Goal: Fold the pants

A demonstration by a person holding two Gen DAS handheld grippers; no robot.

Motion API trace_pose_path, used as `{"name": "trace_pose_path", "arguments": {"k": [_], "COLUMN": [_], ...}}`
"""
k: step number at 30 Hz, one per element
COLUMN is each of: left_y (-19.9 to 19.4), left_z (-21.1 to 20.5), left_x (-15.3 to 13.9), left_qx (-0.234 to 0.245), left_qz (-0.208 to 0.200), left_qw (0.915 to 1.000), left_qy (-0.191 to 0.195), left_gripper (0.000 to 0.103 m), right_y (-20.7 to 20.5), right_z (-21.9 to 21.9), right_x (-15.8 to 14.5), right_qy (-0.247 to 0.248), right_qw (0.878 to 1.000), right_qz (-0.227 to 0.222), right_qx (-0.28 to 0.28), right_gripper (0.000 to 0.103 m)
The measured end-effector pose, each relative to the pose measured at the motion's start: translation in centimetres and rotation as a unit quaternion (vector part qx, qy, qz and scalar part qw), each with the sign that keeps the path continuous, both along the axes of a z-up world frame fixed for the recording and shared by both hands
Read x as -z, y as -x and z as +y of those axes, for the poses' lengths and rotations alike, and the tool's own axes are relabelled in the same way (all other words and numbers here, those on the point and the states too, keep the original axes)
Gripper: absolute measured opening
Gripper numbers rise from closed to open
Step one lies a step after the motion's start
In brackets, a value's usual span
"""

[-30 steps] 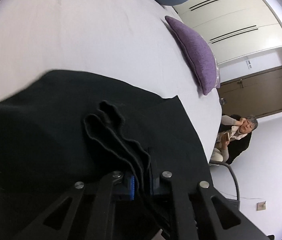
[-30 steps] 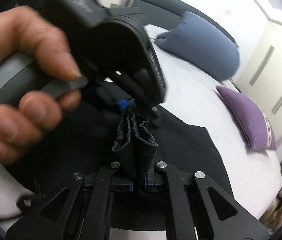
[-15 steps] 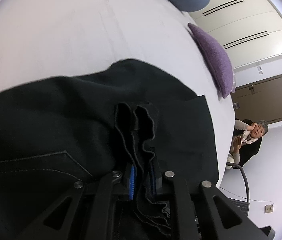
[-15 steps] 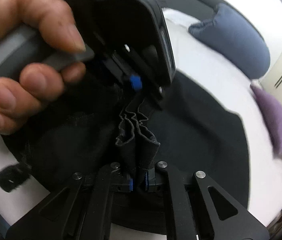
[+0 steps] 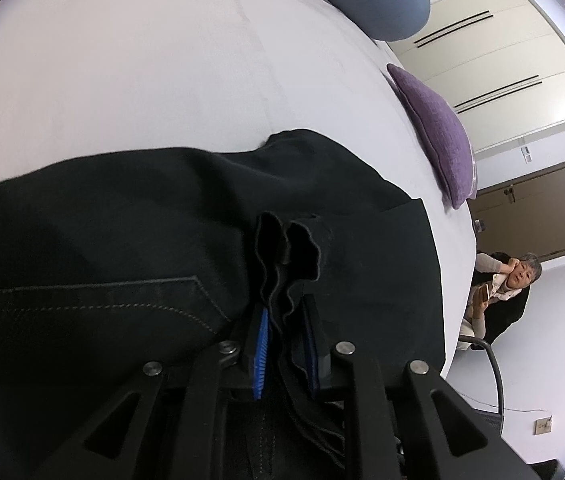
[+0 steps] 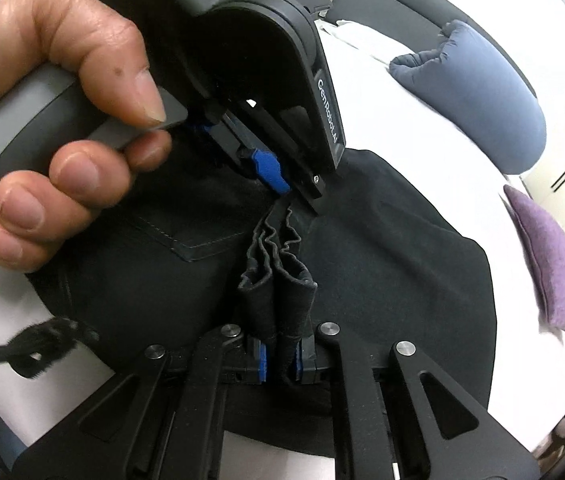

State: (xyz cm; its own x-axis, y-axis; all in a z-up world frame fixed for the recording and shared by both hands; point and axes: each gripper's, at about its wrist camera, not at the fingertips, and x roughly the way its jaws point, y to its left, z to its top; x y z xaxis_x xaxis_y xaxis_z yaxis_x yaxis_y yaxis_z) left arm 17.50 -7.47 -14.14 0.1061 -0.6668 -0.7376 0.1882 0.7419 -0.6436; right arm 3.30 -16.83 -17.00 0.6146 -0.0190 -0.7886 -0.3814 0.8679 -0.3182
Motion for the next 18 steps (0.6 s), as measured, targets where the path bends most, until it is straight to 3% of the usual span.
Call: {"name": "trace_pose_path", "arguments": {"k": [4, 7, 8, 11, 12, 13, 15, 18], "left_y": [0.4, 1.4, 1.8, 2.3, 2.4, 2.5, 2.8, 3.7], "left_z": [0.9, 1.8, 1.9, 0.3, -0.6, -1.6, -3.5, -5.0], "left_x": [-0.7, -3.1, -4.3, -6.6, -7.0, -7.0, -6.0, -3.1], "left_qx": [-0.007, -0.033, -0.042, -0.026, -0.016, -0.003, 0.025, 0.043], "left_qz": [-0.007, -0.051, -0.075, -0.125, -0.133, -0.138, -0.133, -0.108], "left_qw": [0.9999, 0.996, 0.993, 0.9868, 0.986, 0.9859, 0.9863, 0.9868], "left_qy": [-0.012, -0.066, -0.081, -0.101, -0.1, -0.095, -0.094, -0.113], "left_gripper": [0.02, 0.052, 0.057, 0.058, 0.058, 0.059, 0.059, 0.059], "right_y": [-0.4, -0.1, 0.0, 0.7, 0.9, 1.1, 1.7, 1.4], "right_z": [0.3, -0.7, -1.0, -1.8, -2.0, -2.4, -4.3, -9.1], "right_x": [0.9, 0.6, 0.4, -0.2, -0.5, -0.9, -2.5, -4.4], "right_qy": [-0.004, -0.033, -0.045, -0.082, -0.101, -0.124, -0.2, -0.255], "right_qw": [1.0, 0.999, 0.999, 0.997, 0.995, 0.992, 0.979, 0.966], "right_qz": [0.003, 0.001, 0.0, 0.006, 0.011, 0.015, 0.039, 0.045], "right_qx": [0.007, 0.014, 0.012, 0.012, 0.009, 0.005, -0.007, 0.011], "right_gripper": [0.011, 0.016, 0.018, 0.04, 0.061, 0.067, 0.067, 0.066]}}
